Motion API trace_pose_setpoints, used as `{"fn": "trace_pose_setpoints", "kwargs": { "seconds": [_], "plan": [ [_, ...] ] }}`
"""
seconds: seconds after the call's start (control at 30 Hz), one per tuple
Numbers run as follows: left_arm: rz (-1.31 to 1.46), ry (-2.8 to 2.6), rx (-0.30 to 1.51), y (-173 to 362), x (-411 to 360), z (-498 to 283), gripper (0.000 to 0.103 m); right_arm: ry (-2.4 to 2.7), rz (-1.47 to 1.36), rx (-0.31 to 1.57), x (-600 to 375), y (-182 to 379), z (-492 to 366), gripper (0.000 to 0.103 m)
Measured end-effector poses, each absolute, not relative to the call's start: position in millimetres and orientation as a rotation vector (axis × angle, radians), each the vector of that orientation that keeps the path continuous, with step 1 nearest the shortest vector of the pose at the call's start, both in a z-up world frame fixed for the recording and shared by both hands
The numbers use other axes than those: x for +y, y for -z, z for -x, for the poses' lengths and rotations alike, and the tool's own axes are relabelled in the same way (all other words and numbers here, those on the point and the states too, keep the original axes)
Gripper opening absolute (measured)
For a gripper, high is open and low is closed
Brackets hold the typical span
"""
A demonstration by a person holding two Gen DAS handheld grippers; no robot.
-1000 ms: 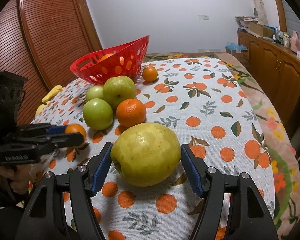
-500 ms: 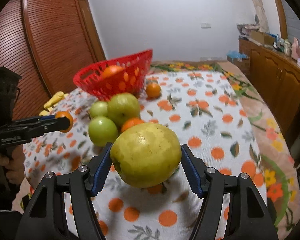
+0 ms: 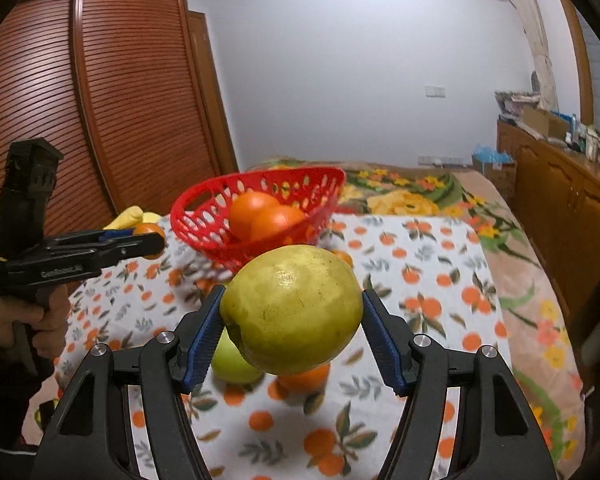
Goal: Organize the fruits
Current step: 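Lift the mandarin with the left tool and release it into the red basket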
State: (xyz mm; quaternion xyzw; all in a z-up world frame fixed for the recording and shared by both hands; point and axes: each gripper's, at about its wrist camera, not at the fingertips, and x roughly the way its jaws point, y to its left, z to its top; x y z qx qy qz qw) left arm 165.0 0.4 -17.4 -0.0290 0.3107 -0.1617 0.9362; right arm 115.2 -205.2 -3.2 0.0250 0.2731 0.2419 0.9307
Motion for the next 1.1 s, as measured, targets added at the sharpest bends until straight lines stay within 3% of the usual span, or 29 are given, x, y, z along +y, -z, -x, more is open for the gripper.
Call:
{"fn": "trace_pose_setpoints", "kwargs": {
  "seconds": [0.47, 1.1],
  "plan": [
    [0.053, 0.300, 0.671, 27, -2, -207, 0.035, -0.548, -0.009, 0.510, -172, -25, -141, 0.069],
    [0.034, 0.284, 0.702, 33, -4, -220, 0.036, -0.548, 0.009, 0.525, -161, -24, -155, 0.069]
  ]
}}
